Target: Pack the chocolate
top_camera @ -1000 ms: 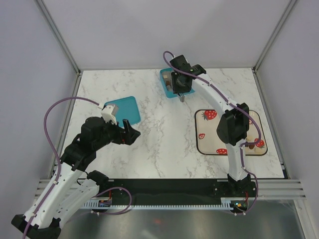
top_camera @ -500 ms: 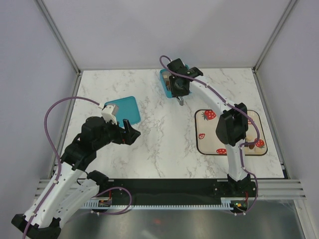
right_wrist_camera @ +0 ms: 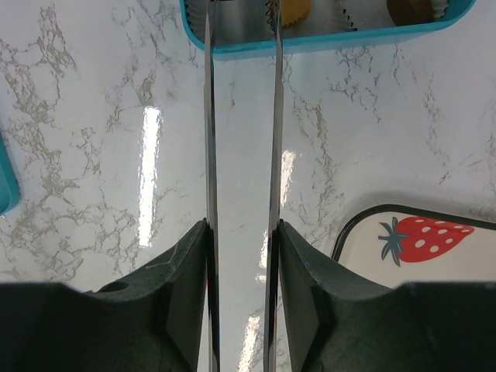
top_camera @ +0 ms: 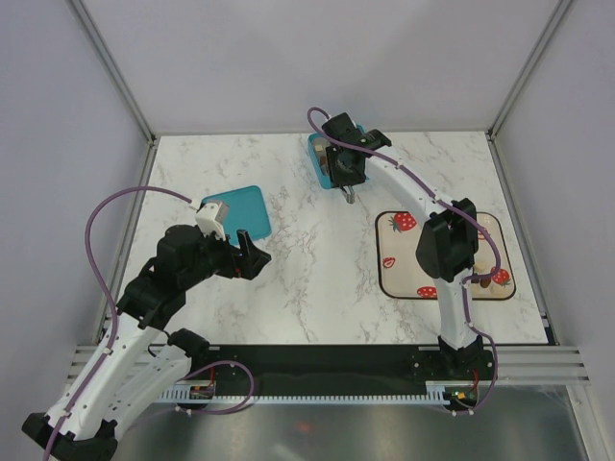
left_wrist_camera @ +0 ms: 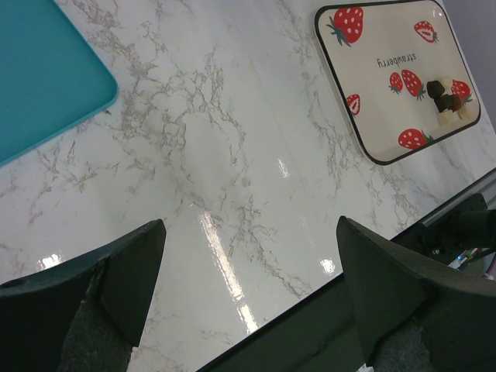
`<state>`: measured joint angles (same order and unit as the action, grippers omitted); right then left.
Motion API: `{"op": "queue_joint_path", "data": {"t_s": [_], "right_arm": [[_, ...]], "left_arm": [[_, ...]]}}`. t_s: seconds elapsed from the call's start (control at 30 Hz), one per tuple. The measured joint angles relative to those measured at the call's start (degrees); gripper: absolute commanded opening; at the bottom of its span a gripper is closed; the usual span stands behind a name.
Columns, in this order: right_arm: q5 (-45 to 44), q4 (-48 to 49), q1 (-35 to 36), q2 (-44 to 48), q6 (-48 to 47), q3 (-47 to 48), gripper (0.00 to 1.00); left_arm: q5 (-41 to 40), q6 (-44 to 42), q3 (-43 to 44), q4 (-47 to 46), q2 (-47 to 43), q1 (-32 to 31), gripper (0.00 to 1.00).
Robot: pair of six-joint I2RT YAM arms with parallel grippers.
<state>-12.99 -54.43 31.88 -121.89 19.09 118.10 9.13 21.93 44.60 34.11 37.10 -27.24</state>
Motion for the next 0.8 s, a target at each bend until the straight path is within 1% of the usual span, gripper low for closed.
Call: {"op": "queue_joint_path", "data": {"t_s": [0.07,0.8], "right_arm": [[0.00,0.00,0.00,0.00,-0.04,0.00,0.48],[0.02,-0.94,0.00,0.33,-1.01,0.28,0.50]], "left_arm": [[0.00,0.00,0.00,0.00,0.00,0.00,0.99],[-0.02,0.00,0.00,0.00,0.00,0.00,0.99]]}}
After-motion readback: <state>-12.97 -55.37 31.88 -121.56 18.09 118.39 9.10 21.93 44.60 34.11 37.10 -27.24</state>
